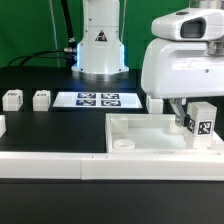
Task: Assemble square table
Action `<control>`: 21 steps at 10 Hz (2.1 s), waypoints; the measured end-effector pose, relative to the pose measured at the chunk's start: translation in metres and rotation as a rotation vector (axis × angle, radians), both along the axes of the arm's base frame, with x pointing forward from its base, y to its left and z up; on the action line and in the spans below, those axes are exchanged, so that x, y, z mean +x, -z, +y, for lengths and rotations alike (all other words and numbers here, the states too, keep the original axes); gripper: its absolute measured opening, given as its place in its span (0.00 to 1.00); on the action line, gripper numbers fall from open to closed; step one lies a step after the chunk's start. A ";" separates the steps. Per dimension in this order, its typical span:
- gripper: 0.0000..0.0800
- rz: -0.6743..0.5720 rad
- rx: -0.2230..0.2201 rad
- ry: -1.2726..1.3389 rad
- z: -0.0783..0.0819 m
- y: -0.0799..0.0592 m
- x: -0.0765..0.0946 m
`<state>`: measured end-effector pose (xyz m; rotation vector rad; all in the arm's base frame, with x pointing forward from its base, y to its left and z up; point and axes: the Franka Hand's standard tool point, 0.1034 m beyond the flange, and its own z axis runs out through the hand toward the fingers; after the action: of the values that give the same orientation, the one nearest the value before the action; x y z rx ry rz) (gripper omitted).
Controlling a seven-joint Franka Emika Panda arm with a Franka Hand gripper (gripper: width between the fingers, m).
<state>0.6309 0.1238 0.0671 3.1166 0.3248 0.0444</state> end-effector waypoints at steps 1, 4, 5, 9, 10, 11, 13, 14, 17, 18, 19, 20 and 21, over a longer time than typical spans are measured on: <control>0.81 0.000 0.000 0.004 0.000 0.000 0.000; 0.48 0.000 0.004 0.100 -0.001 0.000 0.000; 0.36 -0.001 0.006 0.186 -0.002 0.000 0.000; 0.36 -0.024 0.013 0.481 -0.006 0.000 0.004; 0.36 -0.032 0.015 0.597 -0.008 0.000 0.003; 0.36 -0.039 0.018 0.677 -0.009 0.000 0.004; 0.37 -0.050 0.013 0.857 -0.012 -0.001 0.004; 0.38 -0.055 0.008 0.910 -0.018 -0.001 0.005; 0.39 -0.053 0.004 1.037 -0.029 0.000 0.003; 0.39 -0.058 0.005 1.065 -0.031 0.000 0.003; 0.39 -0.057 0.003 1.064 -0.031 0.000 0.003; 0.39 -0.057 0.003 1.062 -0.031 0.000 0.003; 0.61 -0.057 0.003 1.062 -0.031 0.000 0.003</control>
Offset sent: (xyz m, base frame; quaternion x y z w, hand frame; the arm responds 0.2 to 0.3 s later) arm 0.0000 0.0000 0.0000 0.0000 0.0000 0.0650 0.9979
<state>0.6341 0.0926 0.0668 2.8355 -1.2913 0.1170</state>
